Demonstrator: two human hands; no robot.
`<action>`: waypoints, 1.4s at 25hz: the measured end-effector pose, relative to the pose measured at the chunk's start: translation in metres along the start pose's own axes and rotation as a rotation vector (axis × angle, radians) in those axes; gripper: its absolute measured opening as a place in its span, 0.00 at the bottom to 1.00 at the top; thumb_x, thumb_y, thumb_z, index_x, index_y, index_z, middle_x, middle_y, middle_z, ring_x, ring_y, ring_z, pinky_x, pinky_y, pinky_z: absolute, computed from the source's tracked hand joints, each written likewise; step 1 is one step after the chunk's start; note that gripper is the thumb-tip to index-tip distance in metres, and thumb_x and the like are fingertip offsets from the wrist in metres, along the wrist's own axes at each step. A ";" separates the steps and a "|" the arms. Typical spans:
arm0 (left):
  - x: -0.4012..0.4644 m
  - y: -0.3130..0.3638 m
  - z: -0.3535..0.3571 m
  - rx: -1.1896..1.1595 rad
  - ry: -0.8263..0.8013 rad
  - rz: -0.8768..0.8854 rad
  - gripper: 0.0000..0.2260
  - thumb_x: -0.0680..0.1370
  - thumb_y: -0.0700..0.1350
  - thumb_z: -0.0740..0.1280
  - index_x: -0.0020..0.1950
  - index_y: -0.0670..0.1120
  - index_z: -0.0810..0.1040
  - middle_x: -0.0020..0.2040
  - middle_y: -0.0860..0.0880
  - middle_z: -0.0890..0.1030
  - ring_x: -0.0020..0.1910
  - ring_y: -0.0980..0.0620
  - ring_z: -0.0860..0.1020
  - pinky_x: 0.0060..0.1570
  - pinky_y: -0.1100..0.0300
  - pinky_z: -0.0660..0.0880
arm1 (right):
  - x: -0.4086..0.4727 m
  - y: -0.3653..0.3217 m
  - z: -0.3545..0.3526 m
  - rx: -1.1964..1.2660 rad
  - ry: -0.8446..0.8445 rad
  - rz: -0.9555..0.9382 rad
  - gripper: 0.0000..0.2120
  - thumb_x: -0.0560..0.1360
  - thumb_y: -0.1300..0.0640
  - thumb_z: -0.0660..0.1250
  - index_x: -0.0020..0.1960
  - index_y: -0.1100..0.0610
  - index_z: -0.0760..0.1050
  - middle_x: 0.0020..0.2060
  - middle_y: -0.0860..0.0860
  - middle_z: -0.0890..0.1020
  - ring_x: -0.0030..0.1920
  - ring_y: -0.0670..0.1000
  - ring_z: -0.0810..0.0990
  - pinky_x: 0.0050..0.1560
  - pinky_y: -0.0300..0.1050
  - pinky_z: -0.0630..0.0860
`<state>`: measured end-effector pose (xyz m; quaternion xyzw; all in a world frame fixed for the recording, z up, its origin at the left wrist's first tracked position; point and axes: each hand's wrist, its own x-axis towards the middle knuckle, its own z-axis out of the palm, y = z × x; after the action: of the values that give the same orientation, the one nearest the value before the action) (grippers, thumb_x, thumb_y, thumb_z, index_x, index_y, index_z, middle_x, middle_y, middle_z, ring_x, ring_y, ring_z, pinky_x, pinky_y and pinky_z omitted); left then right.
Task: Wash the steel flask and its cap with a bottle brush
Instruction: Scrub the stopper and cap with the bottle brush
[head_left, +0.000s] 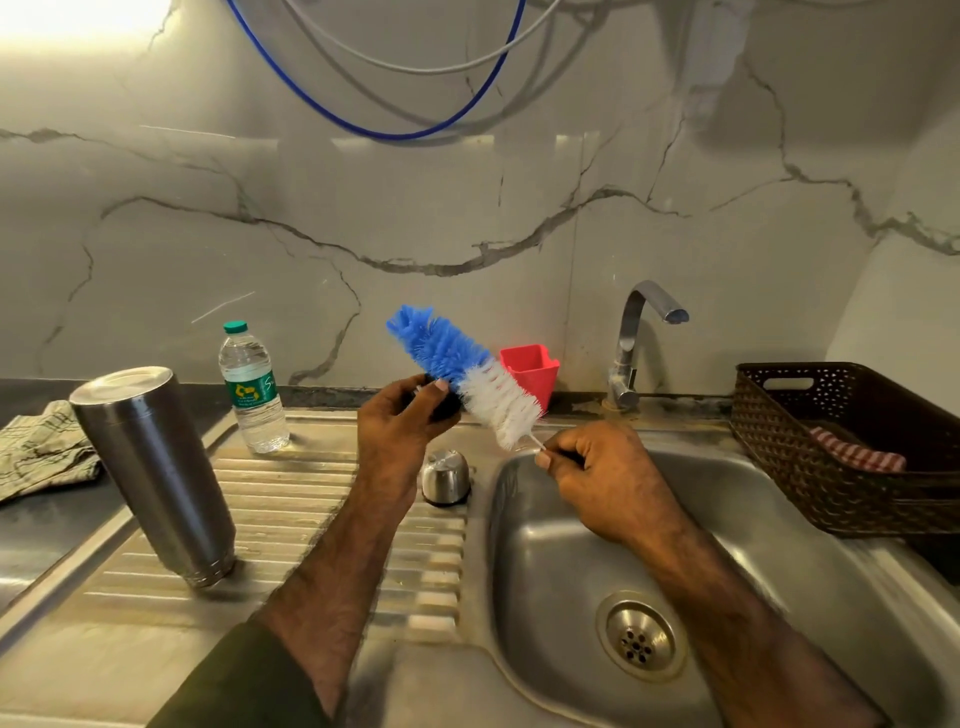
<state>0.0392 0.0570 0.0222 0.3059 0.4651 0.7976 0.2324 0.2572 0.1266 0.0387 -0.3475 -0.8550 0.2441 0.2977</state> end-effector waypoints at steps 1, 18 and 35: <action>-0.001 0.001 0.000 0.015 -0.024 -0.004 0.11 0.79 0.36 0.74 0.61 0.35 0.84 0.50 0.38 0.88 0.49 0.42 0.88 0.53 0.47 0.86 | 0.000 -0.001 0.000 -0.009 -0.008 0.005 0.12 0.79 0.52 0.71 0.38 0.52 0.83 0.28 0.47 0.80 0.28 0.45 0.75 0.30 0.41 0.73; -0.018 -0.006 0.027 -0.369 -0.111 -0.187 0.07 0.79 0.36 0.70 0.57 0.38 0.81 0.54 0.39 0.87 0.52 0.44 0.87 0.47 0.53 0.85 | -0.004 0.002 0.014 0.706 -0.111 0.248 0.13 0.83 0.59 0.66 0.44 0.66 0.81 0.27 0.56 0.74 0.22 0.47 0.64 0.25 0.38 0.59; -0.023 -0.005 0.018 -0.131 -0.466 -0.299 0.15 0.69 0.44 0.79 0.54 0.40 0.84 0.55 0.36 0.86 0.52 0.38 0.86 0.46 0.50 0.86 | 0.005 -0.002 0.018 1.066 0.040 0.293 0.11 0.80 0.57 0.71 0.50 0.66 0.83 0.34 0.58 0.79 0.24 0.47 0.62 0.24 0.37 0.57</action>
<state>0.0685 0.0550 0.0180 0.3931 0.3867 0.6910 0.4674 0.2415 0.1253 0.0292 -0.2685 -0.5500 0.6754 0.4114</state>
